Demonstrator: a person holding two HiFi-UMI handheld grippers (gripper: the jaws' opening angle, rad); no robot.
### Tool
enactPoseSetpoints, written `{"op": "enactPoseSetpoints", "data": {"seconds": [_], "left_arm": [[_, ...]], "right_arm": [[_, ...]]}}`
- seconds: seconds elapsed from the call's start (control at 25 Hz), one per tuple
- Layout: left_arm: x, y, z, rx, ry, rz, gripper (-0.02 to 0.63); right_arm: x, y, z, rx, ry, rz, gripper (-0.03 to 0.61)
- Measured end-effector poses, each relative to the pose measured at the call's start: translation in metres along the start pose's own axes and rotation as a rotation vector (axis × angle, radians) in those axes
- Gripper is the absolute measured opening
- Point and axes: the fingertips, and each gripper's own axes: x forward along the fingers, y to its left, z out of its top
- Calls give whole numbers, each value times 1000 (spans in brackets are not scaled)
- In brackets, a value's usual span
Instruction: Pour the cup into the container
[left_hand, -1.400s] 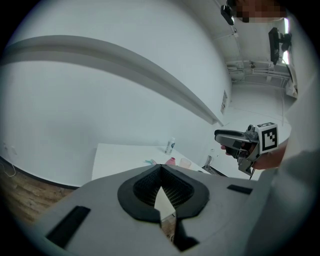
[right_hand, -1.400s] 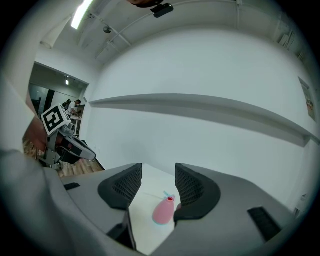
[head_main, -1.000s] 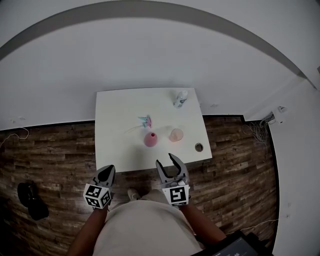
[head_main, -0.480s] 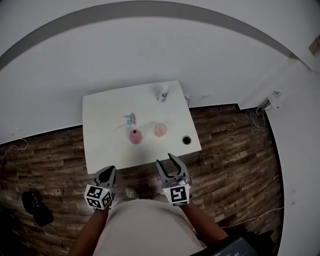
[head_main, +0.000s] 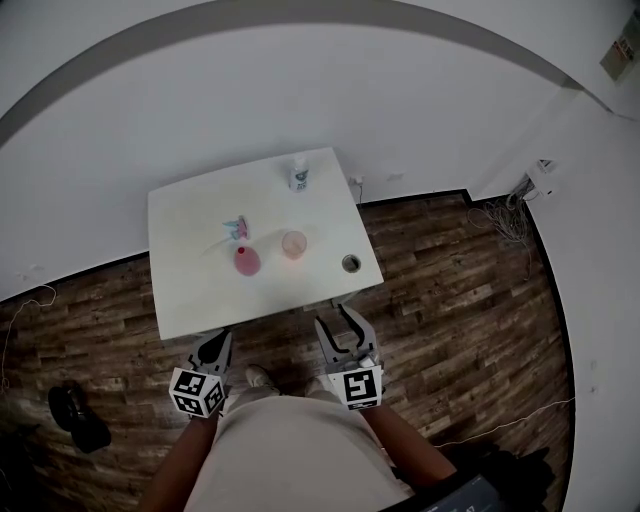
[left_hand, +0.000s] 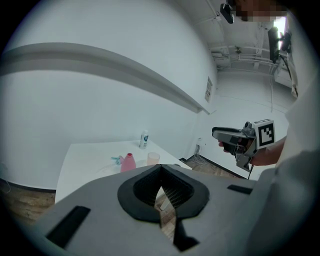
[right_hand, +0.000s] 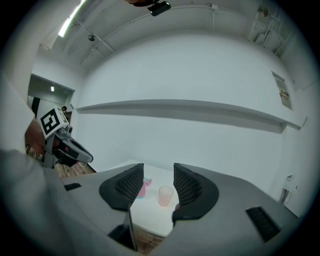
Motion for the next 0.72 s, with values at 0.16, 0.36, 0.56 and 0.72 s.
{"op": "enactPoseSetpoints", "data": {"seconds": [0.16, 0.36, 0.56, 0.72], "left_arm": [[-8, -26, -10, 4, 3, 11, 11], [-22, -57, -24, 1, 7, 28, 11], [-34, -90, -39, -3, 7, 41, 11], [-45, -117, -58, -14, 7, 49, 11]], "right_arm": [[-26, -8, -1, 57, -19, -9, 192], [-58, -13, 0, 69, -41, 10, 192], [-94, -17, -6, 91, -44, 21, 192], [-120, -14, -14, 98, -49, 42, 192]]}}
